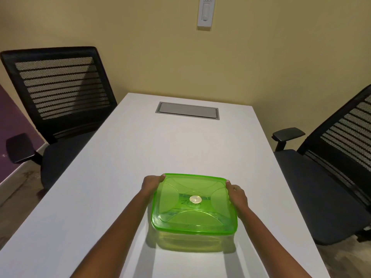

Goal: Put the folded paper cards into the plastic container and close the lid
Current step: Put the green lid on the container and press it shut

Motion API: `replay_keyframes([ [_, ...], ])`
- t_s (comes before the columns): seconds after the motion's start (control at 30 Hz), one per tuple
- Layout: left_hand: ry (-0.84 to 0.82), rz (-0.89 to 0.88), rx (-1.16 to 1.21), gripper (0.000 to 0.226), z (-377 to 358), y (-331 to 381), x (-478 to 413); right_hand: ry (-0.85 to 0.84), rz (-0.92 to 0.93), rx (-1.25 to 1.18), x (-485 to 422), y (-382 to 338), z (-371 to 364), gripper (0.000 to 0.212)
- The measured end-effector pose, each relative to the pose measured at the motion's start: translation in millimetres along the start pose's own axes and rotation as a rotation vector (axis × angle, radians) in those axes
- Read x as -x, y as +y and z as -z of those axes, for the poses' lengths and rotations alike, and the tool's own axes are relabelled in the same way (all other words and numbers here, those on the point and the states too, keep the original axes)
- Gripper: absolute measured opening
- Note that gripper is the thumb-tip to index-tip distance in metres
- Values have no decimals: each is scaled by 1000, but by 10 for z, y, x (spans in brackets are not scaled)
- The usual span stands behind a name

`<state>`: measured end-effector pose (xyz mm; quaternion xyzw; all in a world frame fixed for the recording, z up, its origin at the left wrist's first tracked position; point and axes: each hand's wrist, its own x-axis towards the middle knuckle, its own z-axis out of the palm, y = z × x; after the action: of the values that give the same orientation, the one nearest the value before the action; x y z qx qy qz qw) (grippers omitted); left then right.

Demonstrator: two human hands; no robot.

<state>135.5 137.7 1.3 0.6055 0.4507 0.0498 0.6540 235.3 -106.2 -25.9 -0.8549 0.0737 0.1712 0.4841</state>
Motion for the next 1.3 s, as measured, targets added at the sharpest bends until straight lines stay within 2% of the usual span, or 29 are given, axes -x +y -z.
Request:
replay_keyframes([
  [0.07,19,28,27,36,-10,6,-39,23,2,-16,-14,-1,-6,39],
  [0.2,10,85,27,24,-30,39,-70,34,12,-1,-30,-33,-3,43],
  [0.3,26,97,43,43,-40,43,-83,31,12,4,-27,-48,-6,42],
  [0.4,28,97,35,47,-46,56,-62,25,9,1,-20,-57,-6,41],
  [0.7,64,106,59,40,-60,44,-58,-26,-29,-59,-46,-76,21,42],
  [0.8,80,109,64,39,-49,25,-56,-60,-46,-74,-45,-93,32,36],
  [1.0,-5,119,55,39,-18,46,-44,-103,-147,-116,-99,-220,96,28],
  [1.13,-56,127,37,39,-6,66,-19,-79,-138,-67,-128,-272,55,48],
  [1.3,-67,134,36,39,5,49,-38,-27,-181,-88,-166,-276,1,49],
])
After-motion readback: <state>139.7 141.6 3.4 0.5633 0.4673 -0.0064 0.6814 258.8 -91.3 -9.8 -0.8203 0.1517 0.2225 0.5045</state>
